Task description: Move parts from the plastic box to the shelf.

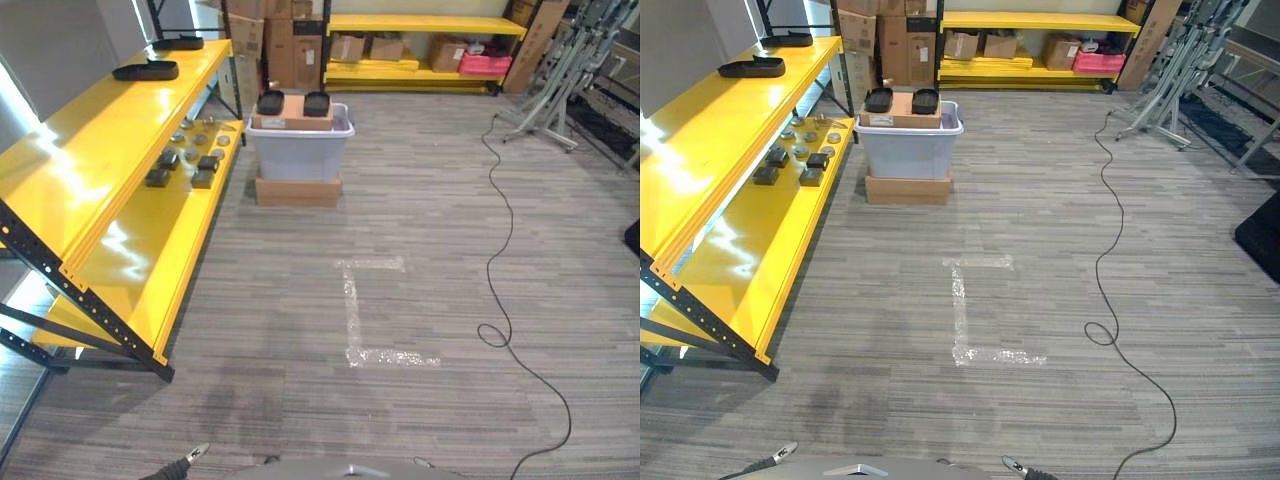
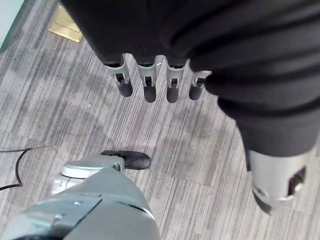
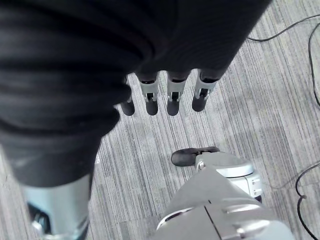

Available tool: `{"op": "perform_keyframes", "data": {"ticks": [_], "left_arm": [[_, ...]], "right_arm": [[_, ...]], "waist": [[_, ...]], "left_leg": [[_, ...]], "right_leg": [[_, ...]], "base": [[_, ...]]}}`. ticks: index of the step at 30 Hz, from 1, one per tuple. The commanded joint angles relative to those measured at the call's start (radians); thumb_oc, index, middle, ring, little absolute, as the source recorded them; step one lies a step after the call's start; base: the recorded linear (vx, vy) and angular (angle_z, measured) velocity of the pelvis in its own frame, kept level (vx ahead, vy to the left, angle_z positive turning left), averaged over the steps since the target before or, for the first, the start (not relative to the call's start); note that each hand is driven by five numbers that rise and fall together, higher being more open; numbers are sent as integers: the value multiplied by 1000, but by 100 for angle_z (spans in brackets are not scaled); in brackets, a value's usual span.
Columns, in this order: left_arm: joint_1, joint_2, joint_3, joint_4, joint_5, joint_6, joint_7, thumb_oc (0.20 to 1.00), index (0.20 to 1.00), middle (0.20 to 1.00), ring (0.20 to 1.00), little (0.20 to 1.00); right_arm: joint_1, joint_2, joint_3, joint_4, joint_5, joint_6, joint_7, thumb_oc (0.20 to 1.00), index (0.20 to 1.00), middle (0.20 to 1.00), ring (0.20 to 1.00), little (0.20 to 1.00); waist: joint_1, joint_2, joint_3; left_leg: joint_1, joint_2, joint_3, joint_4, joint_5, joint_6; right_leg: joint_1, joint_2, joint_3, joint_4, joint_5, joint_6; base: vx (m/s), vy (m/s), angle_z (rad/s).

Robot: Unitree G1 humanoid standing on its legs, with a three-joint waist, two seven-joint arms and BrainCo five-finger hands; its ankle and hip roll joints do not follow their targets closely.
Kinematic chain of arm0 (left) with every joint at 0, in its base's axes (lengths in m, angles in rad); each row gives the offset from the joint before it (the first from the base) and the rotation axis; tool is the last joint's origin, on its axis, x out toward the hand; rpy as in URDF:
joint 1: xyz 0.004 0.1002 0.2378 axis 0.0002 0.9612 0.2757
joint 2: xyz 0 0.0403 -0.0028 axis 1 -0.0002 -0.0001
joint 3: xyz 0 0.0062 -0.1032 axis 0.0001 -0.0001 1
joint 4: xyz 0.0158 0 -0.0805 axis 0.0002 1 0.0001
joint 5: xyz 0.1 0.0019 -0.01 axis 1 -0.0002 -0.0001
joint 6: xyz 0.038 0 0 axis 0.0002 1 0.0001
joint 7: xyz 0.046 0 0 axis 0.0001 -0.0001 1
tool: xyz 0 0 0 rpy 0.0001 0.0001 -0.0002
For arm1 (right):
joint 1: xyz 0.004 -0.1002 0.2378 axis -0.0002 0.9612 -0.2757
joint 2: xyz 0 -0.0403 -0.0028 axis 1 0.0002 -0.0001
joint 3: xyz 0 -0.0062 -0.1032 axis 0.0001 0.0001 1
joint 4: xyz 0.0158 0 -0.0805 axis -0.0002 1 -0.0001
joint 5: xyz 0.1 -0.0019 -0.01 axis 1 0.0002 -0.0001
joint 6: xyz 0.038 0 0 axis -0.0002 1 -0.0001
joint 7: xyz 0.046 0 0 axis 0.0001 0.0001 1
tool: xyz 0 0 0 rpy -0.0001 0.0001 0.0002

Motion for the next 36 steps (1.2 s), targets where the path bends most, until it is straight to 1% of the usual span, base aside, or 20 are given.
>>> {"op": "perform_keyframes", "data": {"ticks": [1, 6, 7, 10, 12, 14, 17, 19, 20, 21, 22, 23, 25, 27, 28, 31, 33, 34, 35, 36], "left_arm": [[-52, -3, 3, 48, 20, -21, -13, 1000, 1000, 1000, 1000, 1000], [-62, -6, -6, 34, 17, -36, -26, 1000, 1000, 1000, 1000, 1000], [-65, -9, -9, 24, 37, -55, -27, 1000, 1000, 1000, 1000, 1000], [-68, -2, -13, -11, 26, -93, -3, 1000, 1000, 1000, 1000, 1000], [-72, 3, -10, -21, 24, -105, 3, 1000, 1000, 1000, 1000, 1000], [-90, 23, -6, -60, 26, -142, 16, 1000, 1000, 1000, 1000, 1000], [-105, 45, -16, -134, 20, -197, 26, 1000, 1000, 1000, 1000, 1000], [-110, 52, -17, -175, -12, -193, 35, 1000, 1000, 1000, 1000, 1000], [-111, 53, -16, -200, -44, -214, 21, 1000, 1000, 1000, 1000, 1000], [-110, 53, -16, -201, -46, -215, 20, 1000, 1000, 1000, 1000, 1000], [-98, 43, -16, -217, -30, -228, 6, 1000, 1000, 1000, 1000, 1000], [-87, 44, -15, -236, -8, -217, -9, 1000, 1000, 1000, 1000, 1000], [-83, 47, -25, -250, -5, -199, -5, 1000, 1000, 1000, 1000, 1000], [-84, 41, -37, -235, -11, -188, -6, 1000, 1000, 1000, 1000, 1000], [-85, 39, -39, -231, -10, -187, -5, 1000, 1000, 1000, 1000, 1000], [-77, 20, -34, -208, -9, -183, 15, 1000, 1000, 1000, 1000, 1000], [-77, 8, -25, -183, -44, -171, 39, 1000, 1000, 1000, 1000, 1000], [-77, -8, -7, -152, -54, -164, 49, 1000, 1000, 1000, 1000, 1000], [-77, -7, -6, -152, -54, -164, 49, 1000, 1000, 1000, 1000, 1000], [-66, -24, 16, -135, -50, -163, 52, 1000, 1000, 1000, 1000, 1000]], "right_arm": [[-42, 0, 27, 16, -25, -20, 17, 1000, 1000, 1000, 1000, 1000], [-50, 1, 46, 7, -36, -34, 21, 1000, 1000, 1000, 1000, 1000], [-54, 2, 42, 3, 21, -59, -4, 1000, 1000, 1000, 1000, 1000], [-65, -12, 10, -48, 132, -58, -48, 1000, 1000, 1000, 1000, 1000], [-67, -17, 2, -58, 118, -67, -50, 1000, 1000, 1000, 1000, 1000], [-79, -34, -10, -72, 75, -112, -35, 1000, 1000, 1000, 1000, 1000], [-92, -42, 2, -155, 154, -173, -19, 1000, 1000, 1000, 1000, 1000], [-89, -42, 7, -215, 172, -160, -21, 1000, 1000, 1000, 1000, 1000], [-80, -39, 13, -253, 153, -180, -6, 1000, 1000, 1000, 1000, 1000], [-79, -39, 13, -253, 152, -182, -3, 1000, 1000, 1000, 1000, 1000], [-64, -33, 22, -250, 118, -206, 32, 1000, 1000, 1000, 1000, 1000], [-46, -29, 34, -263, 89, -210, 52, 1000, 1000, 1000, 1000, 1000], [-25, -30, 51, -279, 49, -200, 63, 1000, 1000, 1000, 1000, 1000], [4, -24, 57, -266, 30, -204, 64, 1000, 1000, 1000, 1000, 1000], [9, -22, 57, -263, 34, -205, 60, 1000, 1000, 1000, 1000, 1000], [30, -20, 56, -256, 69, -184, 43, 1000, 1000, 1000, 1000, 1000], [29, -26, 58, -230, 79, -166, 34, 1000, 1000, 1000, 1000, 1000], [23, -28, 61, -192, 78, -157, 41, 1000, 1000, 1000, 1000, 1000], [22, -28, 61, -192, 78, -157, 42, 1000, 1000, 1000, 1000, 1000], [19, -33, 65, -174, 45, -154, 43, 1000, 1000, 1000, 1000, 1000]], "waist": [[3, -19, 32], [7, -18, 40], [8, -18, 41], [7, -19, 46], [4, -18, 47], [3, -16, 50], [1, -12, 65], [-6, -6, 80], [-14, 5, 102], [-12, 3, 102], [-17, -5, 121], [-33, -23, 131], [-56, -33, 138], [-82, -38, 140], [-87, -36, 140], [-99, -31, 124], [-110, -19, 103], [-110, -14, 95], [-112, -17, 92], [-87, -42, 99]], "left_leg": [[33, -17, 27, -4, -63, 19], [34, -24, 15, 18, -74, 28], [34, -26, 14, 27, -79, 30], [34, -29, 16, 39, -90, 39], [35, -30, 18, 42, -93, 41], [35, -32, 18, 52, -104, 51], [24, -37, 10, 71, -114, 77], [19, -35, 12, 82, -120, 91], [18, -33, 9, 95, -126, 103], [16, -36, 10, 96, -127, 104], [34, -52, -2, 97, -135, 95], [61, -72, -19, 95, -151, 87], [100, -85, -52, 88, -171, 82], [143, -100, -90, 85, -201, 88], [151, -100, -94, 88, -210, 88], [192, -88, -97, 105, -229, 66], [214, -62, -85, 171, -186, 32], [185, -23, -48, 388, -44, -32], [181, -26, -50, 388, -42, -32], [47, -30, -37, 701, 63, -72]], "right_leg": [[9, -50, -36, 10, 10, 74], [10, -55, -30, 22, 5, 69], [9, -59, -31, 29, 4, 69], [5, -65, -24, 45, 0, 69], [2, -67, -21, 51, -2, 69], [-10, -73, -12, 89, -15, 71], [-48, -77, -4, 204, -46, 66], [-98, -93, -12, 330, -24, 77], [-187, -114, -15, 505, 31, 98], [-201, -119, -11, 522, 32, 100], [-269, -117, -35, 491, 99, 115], [-302, -105, -52, 393, 126, 131], [-330, -87, -63, 288, 163, 149], [-384, -81, -50, 249, 213, 162], [-390, -79, -50, 252, 216, 162], [-340, -57, -83, 219, 153, 103], [-311, -36, -86, 199, 121, 68], [-253, -19, -80, 149, 92, 32], [-256, -22, -81, 148, 94, 32], [-182, -33, -69, 102, 78, 3]], "base": [[0, 0, 0], [29, 47, 0], [58, 76, 0], [57, 88, -1], [67, 107, -3], [118, 169, -6], [108, 131, -6], [93, 149, -3], [120, 180, -7], [362, 163, -22], [528, -10, -18], [569, -33, -13], [512, -121, 30], [538, -128, 43], [416, -101, 25], [361, -121, 28], [438, -183, 27], [323, -162, 20], [540, -298, 28], [460, -264, 29]]}}
